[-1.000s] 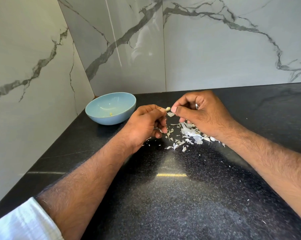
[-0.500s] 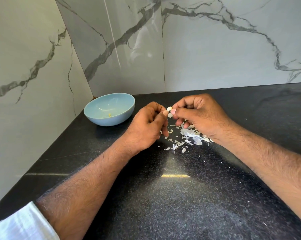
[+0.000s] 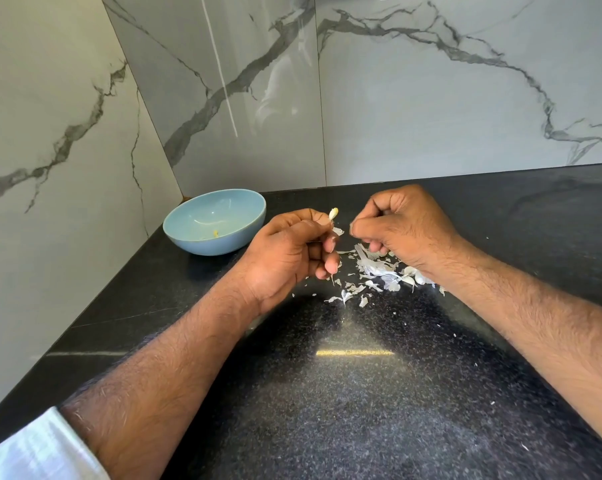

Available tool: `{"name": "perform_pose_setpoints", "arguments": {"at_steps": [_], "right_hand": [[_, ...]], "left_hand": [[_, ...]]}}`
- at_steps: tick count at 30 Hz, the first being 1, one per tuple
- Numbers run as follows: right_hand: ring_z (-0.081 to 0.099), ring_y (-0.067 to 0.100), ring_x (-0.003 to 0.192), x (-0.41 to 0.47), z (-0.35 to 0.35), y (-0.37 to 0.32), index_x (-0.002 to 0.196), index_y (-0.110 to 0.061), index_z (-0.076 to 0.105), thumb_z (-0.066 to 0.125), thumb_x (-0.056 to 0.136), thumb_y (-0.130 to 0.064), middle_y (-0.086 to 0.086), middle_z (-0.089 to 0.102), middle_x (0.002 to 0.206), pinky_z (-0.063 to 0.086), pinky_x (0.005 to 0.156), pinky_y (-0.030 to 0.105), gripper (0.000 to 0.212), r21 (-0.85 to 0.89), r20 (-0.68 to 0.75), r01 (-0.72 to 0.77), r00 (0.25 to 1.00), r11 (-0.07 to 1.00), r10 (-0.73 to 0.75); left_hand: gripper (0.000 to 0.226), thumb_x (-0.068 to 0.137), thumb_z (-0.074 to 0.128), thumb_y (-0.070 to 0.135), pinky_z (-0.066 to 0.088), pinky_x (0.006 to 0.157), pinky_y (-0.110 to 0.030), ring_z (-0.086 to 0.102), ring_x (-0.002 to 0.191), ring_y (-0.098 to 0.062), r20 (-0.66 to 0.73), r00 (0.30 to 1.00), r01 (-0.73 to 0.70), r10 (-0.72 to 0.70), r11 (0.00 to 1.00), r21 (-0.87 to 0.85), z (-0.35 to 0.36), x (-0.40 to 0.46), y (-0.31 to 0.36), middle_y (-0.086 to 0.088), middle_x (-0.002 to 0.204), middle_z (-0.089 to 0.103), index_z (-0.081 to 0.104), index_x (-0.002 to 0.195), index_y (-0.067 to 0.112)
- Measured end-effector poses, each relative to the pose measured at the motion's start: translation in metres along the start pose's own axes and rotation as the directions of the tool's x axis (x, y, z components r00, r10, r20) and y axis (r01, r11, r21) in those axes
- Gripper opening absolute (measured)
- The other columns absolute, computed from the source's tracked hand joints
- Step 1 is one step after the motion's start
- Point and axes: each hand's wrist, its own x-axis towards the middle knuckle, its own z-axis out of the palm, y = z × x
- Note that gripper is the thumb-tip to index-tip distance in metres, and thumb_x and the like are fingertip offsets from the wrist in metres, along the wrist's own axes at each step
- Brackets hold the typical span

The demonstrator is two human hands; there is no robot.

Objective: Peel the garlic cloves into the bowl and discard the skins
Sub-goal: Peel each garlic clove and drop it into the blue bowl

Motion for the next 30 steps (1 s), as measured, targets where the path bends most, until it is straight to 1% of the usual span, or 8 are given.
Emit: {"name": "perform_pose_setpoints", "arguments": {"at_steps": [2,5,10,15,18,22,27,30], "right_hand": [[0.064,0.007,0.057,0.001,-0.002,-0.001,0.074,-0.016,0.073,0.091,0.074,-0.007,-0.005,0.073,0.068,0.059,0.059,0.029,0.020,-0.068,-0.001,0.041,0.999,0.997,-0.041],[0.066,0.005,0.062,0.000,-0.005,-0.004,0.088,-0.021,0.077,0.089,0.075,-0.001,-0.008,0.075,0.077,0.060,0.064,0.029,0.026,-0.054,0.089,0.063,0.994,0.997,-0.058],[0.076,0.017,0.074,-0.003,-0.003,-0.009,0.112,-0.017,0.079,0.081,0.091,-0.017,-0.001,0.079,0.090,0.055,0.064,0.019,0.021,0.078,0.104,0.213,0.970,0.974,-0.220],[0.076,0.015,0.072,-0.004,0.000,-0.007,0.102,-0.013,0.081,0.079,0.092,-0.020,-0.005,0.080,0.089,0.055,0.061,0.017,0.012,0.033,0.112,0.256,0.960,0.966,-0.258],[0.076,0.017,0.072,-0.001,0.000,-0.004,0.099,-0.011,0.080,0.078,0.093,-0.017,-0.001,0.080,0.086,0.055,0.061,0.018,0.009,0.049,0.119,0.237,0.963,0.970,-0.241],[0.077,0.020,0.074,0.000,0.000,0.000,0.101,-0.011,0.080,0.079,0.093,-0.016,0.001,0.079,0.083,0.062,0.065,0.031,0.010,0.081,0.104,0.215,0.969,0.973,-0.223],[0.076,0.019,0.073,0.000,0.003,-0.001,0.100,-0.011,0.080,0.077,0.095,-0.014,0.004,0.079,0.085,0.061,0.063,0.033,0.007,0.112,0.131,0.142,0.979,0.984,-0.156],[0.072,0.019,0.064,0.000,0.001,-0.001,0.088,-0.010,0.078,0.075,0.097,-0.027,0.006,0.077,0.075,0.060,0.060,0.038,0.019,0.070,0.059,0.076,0.995,0.995,-0.081]], "left_hand": [[0.032,0.109,0.046,0.006,0.043,0.054,-0.031,0.057,0.060,-0.026,0.010,1.000,0.022,-0.021,0.999,-0.046,-0.001,0.000,0.001,-0.012,0.076,0.056,0.063,0.083,0.011],[0.032,0.107,0.045,0.005,0.042,0.054,-0.031,0.055,0.059,-0.027,-0.012,0.998,0.055,-0.056,0.995,-0.089,-0.001,0.001,0.002,-0.013,0.074,0.053,0.061,0.080,0.011],[0.027,0.107,0.044,0.007,0.043,0.053,-0.032,0.057,0.058,-0.029,-0.058,0.994,0.090,-0.090,0.996,0.010,-0.002,0.000,0.002,-0.011,0.070,0.054,0.056,0.082,0.008],[0.022,0.108,0.048,0.009,0.044,0.056,-0.032,0.062,0.062,-0.031,-0.064,0.993,0.110,-0.103,0.987,0.114,-0.003,-0.001,-0.001,-0.013,0.072,0.059,0.060,0.089,0.007],[0.014,0.108,0.056,0.010,0.045,0.057,-0.033,0.066,0.066,-0.027,-0.053,0.995,0.091,-0.084,0.986,0.142,-0.004,0.000,-0.003,-0.018,0.083,0.069,0.066,0.099,0.006],[0.009,0.103,0.068,0.011,0.046,0.059,-0.032,0.067,0.067,-0.023,-0.102,0.995,0.017,0.004,0.979,0.202,-0.006,0.000,-0.005,-0.021,0.092,0.076,0.072,0.101,0.004],[0.008,0.102,0.071,0.011,0.048,0.056,-0.030,0.068,0.062,-0.021,-0.146,0.986,-0.034,0.084,0.948,0.317,-0.007,0.003,-0.009,-0.016,0.085,0.079,0.073,0.099,0.004],[0.009,0.103,0.071,0.014,0.050,0.054,-0.027,0.071,0.062,-0.018,-0.153,0.974,-0.081,0.168,0.885,0.459,-0.008,0.003,-0.010,-0.008,0.080,0.079,0.072,0.096,0.009]]}}
